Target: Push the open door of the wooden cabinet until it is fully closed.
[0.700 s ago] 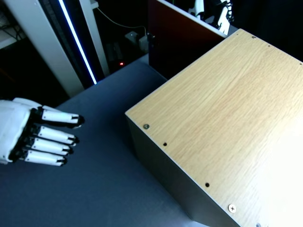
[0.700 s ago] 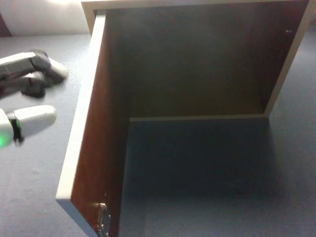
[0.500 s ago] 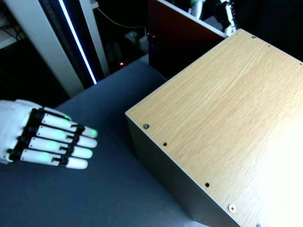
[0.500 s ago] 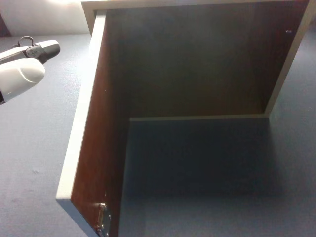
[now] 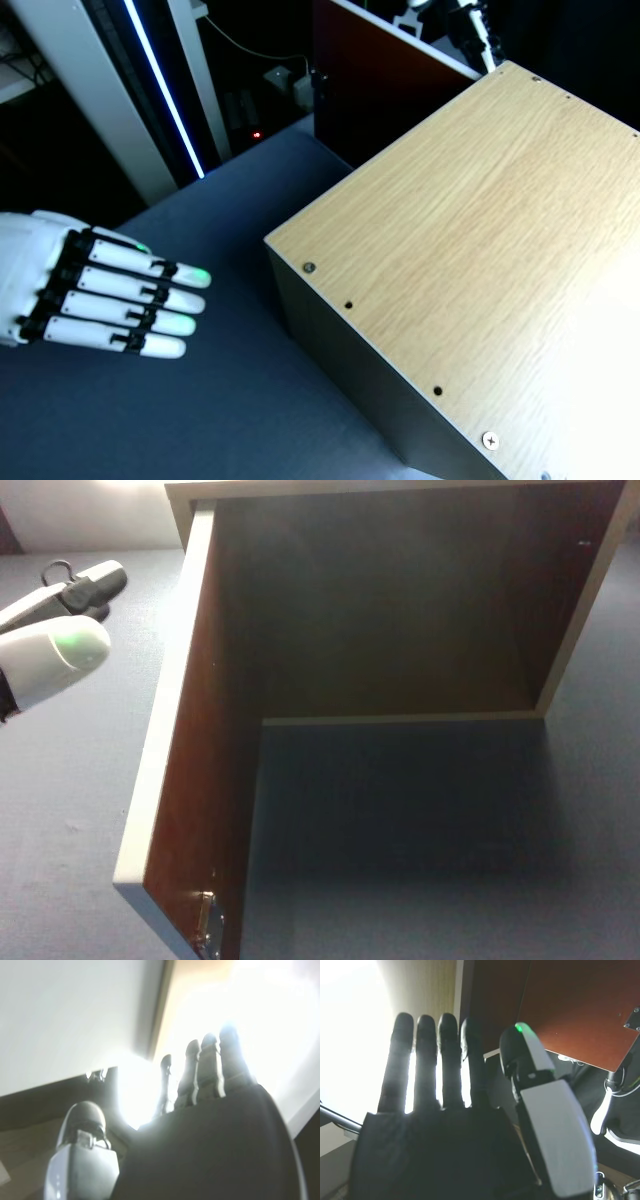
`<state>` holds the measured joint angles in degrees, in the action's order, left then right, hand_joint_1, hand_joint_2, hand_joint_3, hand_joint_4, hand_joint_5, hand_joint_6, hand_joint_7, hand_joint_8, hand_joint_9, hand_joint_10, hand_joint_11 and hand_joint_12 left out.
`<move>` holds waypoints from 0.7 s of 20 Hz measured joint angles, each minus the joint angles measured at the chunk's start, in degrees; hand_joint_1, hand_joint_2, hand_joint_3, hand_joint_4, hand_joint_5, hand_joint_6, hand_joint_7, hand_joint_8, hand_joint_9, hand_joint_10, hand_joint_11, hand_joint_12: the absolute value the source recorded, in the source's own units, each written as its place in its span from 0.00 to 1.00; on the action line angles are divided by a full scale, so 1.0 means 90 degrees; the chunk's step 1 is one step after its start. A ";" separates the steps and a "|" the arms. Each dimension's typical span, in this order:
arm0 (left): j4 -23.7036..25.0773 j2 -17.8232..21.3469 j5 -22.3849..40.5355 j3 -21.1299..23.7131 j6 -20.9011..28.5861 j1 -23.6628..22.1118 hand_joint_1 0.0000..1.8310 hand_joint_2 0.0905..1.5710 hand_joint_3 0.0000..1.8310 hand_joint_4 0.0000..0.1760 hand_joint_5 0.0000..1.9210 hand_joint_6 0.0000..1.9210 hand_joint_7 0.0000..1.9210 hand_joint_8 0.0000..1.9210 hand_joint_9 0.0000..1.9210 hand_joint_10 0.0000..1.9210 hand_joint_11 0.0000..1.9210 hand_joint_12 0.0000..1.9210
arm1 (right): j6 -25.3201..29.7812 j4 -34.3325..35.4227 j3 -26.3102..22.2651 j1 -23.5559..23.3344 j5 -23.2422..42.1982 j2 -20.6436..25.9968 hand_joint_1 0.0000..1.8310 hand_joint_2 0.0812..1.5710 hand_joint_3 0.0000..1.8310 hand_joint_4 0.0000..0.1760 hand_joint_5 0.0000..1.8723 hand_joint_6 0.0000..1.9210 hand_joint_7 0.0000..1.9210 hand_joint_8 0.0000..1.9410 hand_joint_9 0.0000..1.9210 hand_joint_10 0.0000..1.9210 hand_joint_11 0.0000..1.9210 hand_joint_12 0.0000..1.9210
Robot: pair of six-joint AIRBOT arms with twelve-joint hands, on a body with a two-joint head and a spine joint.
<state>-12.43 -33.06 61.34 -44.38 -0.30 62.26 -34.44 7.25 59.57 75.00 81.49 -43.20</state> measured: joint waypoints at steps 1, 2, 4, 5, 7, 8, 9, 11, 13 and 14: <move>-0.0034 0.0002 -0.0068 0.0000 0.0000 0.0000 0.00 0.70 0.00 1.00 0.01 0.00 0.00 0.00 0.00 0.00 0.00 0.00 | 0.0005 0.0000 0.0000 0.0000 -0.0002 0.0000 0.32 0.90 0.00 0.00 0.24 0.00 0.21 0.00 0.16 0.00 0.13 0.08; -0.0029 0.0017 -0.0134 0.0000 0.0000 0.0000 0.00 0.70 0.00 1.00 0.01 0.00 0.00 0.00 0.00 0.00 0.00 0.00 | 0.0005 0.0002 0.0000 0.0000 -0.0007 0.0000 0.32 0.90 0.00 0.00 0.24 0.00 0.21 0.00 0.16 0.00 0.13 0.08; 0.0053 0.0095 -0.0335 0.0083 -0.0002 0.0019 0.00 0.71 0.01 1.00 0.03 0.01 0.00 0.00 0.00 0.00 0.00 0.00 | 0.0005 0.0000 0.0000 0.0000 -0.0024 0.0000 0.32 0.90 0.00 0.00 0.24 0.00 0.21 0.00 0.16 0.00 0.14 0.08; 0.0124 0.0134 -0.0418 0.0146 -0.0002 0.0034 0.00 0.72 0.01 1.00 0.02 0.01 0.00 0.00 0.00 0.00 0.00 0.00 | 0.0005 0.0000 0.0000 0.0000 -0.0039 0.0000 0.32 0.90 0.00 0.00 0.24 0.00 0.21 0.00 0.17 0.00 0.14 0.08; 0.0432 0.0240 -0.0578 0.0287 -0.0002 0.0138 0.00 0.72 0.01 1.00 0.02 0.00 0.02 0.01 0.00 0.00 0.00 0.00 | 0.0007 -0.0002 0.0000 0.0000 -0.0051 0.0000 0.29 0.90 0.00 0.00 0.24 0.00 0.21 0.00 0.17 0.00 0.14 0.07; 0.0544 0.0282 -0.0590 0.0313 0.0002 0.0175 0.00 0.73 0.01 1.00 0.02 0.00 0.03 0.01 0.01 0.00 0.00 0.00 | 0.0010 0.0000 0.0000 0.0000 -0.0068 0.0000 0.30 0.90 0.00 0.00 0.24 0.00 0.21 0.00 0.17 0.00 0.15 0.07; 0.0605 0.0318 -0.0617 0.0338 0.0000 0.0177 0.00 0.73 0.01 1.00 0.01 0.00 0.03 0.01 0.02 0.01 0.00 0.00 | 0.0012 -0.0002 0.0000 0.0000 -0.0070 0.0000 0.29 0.90 0.00 0.00 0.24 0.00 0.21 0.00 0.17 0.00 0.15 0.07; 0.0614 0.0333 -0.0578 0.0335 0.0000 0.0177 0.00 0.75 0.01 1.00 0.02 0.00 0.03 0.00 0.03 0.00 0.00 0.00 | 0.0012 0.0000 0.0000 0.0000 -0.0102 -0.0005 0.29 0.90 0.00 0.00 0.25 0.00 0.21 0.00 0.17 0.00 0.15 0.07; 0.0656 0.0333 -0.0580 0.0338 0.0000 0.0204 0.00 0.77 0.01 1.00 0.03 0.00 0.04 0.00 0.03 0.00 0.00 0.00 | 0.0012 -0.0005 0.0000 0.0000 -0.0109 -0.0017 0.31 0.90 0.00 0.00 0.25 0.00 0.22 0.00 0.18 0.00 0.15 0.06; 0.0736 0.0342 -0.0593 0.0338 0.0000 0.0209 0.00 0.77 0.01 1.00 0.03 0.00 0.04 0.00 0.03 0.00 0.00 0.00 | 0.0012 -0.0007 0.0000 0.0000 -0.0114 -0.0017 0.32 0.90 0.00 0.00 0.25 0.00 0.22 0.00 0.17 0.00 0.15 0.06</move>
<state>-5.80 -29.98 56.01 -41.34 -0.30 64.14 -34.33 7.18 59.57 75.00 80.47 -43.35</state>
